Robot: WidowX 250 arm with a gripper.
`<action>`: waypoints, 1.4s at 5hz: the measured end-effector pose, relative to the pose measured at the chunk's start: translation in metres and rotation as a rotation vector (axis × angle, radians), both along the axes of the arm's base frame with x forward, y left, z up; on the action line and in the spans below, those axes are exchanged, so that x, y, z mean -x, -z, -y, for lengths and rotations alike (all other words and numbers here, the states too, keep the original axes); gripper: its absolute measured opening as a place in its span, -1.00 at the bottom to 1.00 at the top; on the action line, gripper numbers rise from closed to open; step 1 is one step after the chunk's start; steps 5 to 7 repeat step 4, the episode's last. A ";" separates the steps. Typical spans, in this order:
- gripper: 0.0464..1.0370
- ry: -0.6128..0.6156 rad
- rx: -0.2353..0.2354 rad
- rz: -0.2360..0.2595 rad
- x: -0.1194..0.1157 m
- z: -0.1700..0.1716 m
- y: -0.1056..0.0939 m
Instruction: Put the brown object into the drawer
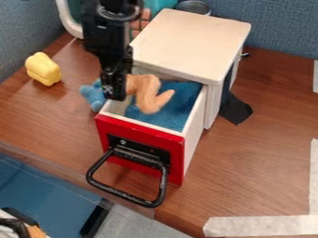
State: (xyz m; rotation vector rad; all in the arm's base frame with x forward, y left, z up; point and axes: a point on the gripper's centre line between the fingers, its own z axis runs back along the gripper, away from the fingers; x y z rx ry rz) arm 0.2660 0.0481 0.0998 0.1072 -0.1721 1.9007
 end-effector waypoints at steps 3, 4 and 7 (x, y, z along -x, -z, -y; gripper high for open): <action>0.94 0.009 0.013 0.040 0.007 -0.016 -0.018; 0.94 0.071 -0.009 0.011 0.012 -0.025 -0.030; 0.94 0.071 -0.009 0.011 0.012 -0.025 -0.030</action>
